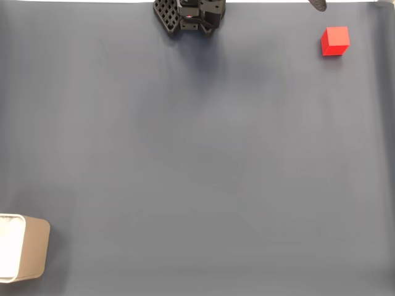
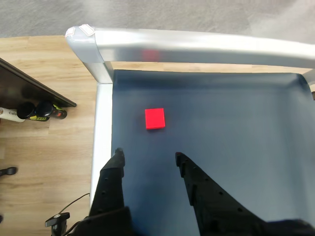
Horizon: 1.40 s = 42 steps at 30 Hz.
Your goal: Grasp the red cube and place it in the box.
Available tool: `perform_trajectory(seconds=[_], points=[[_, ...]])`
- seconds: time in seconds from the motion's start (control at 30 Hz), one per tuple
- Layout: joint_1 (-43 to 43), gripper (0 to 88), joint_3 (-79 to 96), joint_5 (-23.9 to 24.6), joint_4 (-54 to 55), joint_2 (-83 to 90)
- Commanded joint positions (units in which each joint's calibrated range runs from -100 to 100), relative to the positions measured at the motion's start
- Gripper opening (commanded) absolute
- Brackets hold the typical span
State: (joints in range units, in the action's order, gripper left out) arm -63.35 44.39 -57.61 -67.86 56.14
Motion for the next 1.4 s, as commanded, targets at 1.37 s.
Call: perform_trajectory(seconds=[1.37], points=[[3.20, 33.1, 14.18, -1.42, 26.63, -12.56]])
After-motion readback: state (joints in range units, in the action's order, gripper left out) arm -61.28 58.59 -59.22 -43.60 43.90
